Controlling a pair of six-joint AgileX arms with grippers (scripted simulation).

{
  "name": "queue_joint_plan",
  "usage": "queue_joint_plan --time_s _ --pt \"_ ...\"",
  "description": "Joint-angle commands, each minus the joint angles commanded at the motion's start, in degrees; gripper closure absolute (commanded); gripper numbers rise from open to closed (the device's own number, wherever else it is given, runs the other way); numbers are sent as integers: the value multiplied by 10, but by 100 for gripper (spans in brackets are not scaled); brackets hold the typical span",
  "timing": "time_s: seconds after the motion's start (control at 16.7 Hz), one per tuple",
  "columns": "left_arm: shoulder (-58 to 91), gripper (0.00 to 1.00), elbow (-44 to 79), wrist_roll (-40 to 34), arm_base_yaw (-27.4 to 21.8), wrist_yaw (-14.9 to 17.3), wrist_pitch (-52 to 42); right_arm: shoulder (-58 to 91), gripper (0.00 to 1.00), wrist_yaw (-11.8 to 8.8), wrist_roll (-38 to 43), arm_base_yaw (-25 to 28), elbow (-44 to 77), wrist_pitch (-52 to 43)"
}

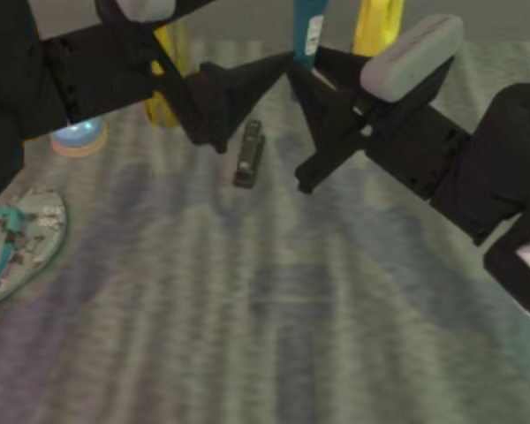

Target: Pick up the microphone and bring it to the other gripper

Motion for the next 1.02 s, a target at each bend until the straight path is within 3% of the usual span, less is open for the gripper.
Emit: queue_joint_plan --time_s 0.3,0.6,1.02 --pt "93 0 75 -3 -65 -64 22 0 100 0 0 0 0 0" --pt "103 0 82 -4 -73 -71 24 0 100 0 0 0 0 0" --pt "103 53 82 -4 -73 -71 24 0 100 0 0 0 0 0"
